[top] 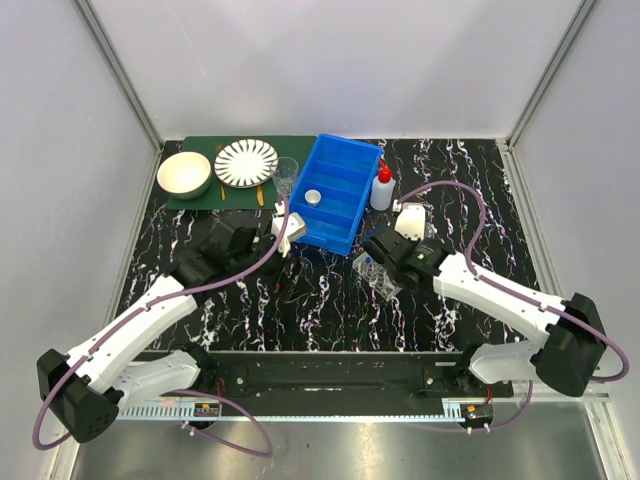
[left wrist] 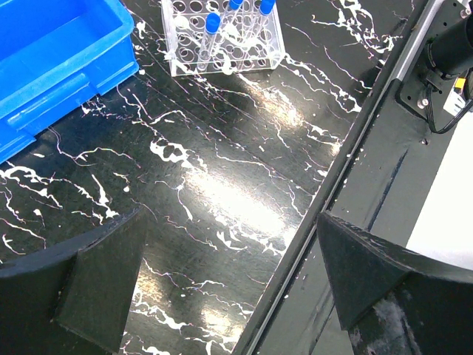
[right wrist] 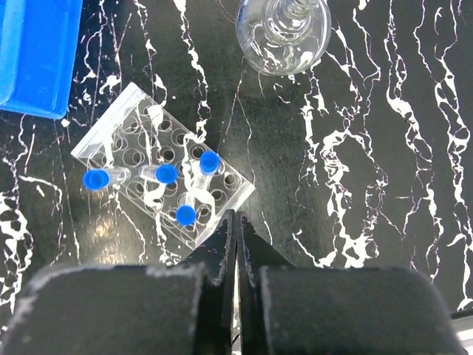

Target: Organize the chemistry lab equipment

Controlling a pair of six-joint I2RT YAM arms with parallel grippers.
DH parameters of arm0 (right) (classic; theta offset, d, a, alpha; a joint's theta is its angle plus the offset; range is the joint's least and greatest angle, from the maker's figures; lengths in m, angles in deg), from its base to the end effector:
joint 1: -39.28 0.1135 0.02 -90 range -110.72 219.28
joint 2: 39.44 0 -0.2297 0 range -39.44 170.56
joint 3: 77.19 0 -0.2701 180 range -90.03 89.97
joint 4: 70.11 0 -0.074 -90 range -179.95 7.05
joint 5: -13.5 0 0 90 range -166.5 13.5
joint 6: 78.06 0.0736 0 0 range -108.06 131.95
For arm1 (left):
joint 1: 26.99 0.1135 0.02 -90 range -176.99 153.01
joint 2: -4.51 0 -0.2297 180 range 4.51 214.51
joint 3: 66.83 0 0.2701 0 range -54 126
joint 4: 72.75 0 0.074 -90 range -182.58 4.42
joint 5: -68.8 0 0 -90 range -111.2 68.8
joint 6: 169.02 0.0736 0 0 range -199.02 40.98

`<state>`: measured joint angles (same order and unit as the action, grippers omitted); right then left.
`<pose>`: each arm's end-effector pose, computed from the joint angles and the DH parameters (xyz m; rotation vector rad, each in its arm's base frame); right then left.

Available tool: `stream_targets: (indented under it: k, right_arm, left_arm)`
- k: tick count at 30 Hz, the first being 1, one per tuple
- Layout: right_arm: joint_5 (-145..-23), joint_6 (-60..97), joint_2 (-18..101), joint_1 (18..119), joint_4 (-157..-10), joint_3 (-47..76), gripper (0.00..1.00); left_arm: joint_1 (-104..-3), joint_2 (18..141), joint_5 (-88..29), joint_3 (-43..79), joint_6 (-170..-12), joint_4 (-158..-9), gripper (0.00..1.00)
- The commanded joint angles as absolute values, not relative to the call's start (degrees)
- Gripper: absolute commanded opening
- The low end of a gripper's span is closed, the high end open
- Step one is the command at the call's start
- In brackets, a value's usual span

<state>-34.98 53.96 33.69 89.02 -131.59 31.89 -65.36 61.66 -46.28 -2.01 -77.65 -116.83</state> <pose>0.2185 0.1825 0.2072 0.0486 2.3163 -0.2218 0.1972 -0.1960 0.2590 1.0028 2.0308 -0.8354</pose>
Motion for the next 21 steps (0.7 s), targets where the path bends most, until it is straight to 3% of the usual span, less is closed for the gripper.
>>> stream_targets:
  k: [1,21]
  right_arm:
    - [-33.4,52.9,36.3,86.4,-125.8,32.8,0.00]
    - [-42.9,48.9,44.7,82.7,-114.3,31.7,0.00]
  left_arm:
    - [-65.7,60.3,-46.3,-2.0,-78.1,-115.6,0.99]
    - [-65.8,60.5,-46.0,-1.9,-78.0,-115.6,0.99]
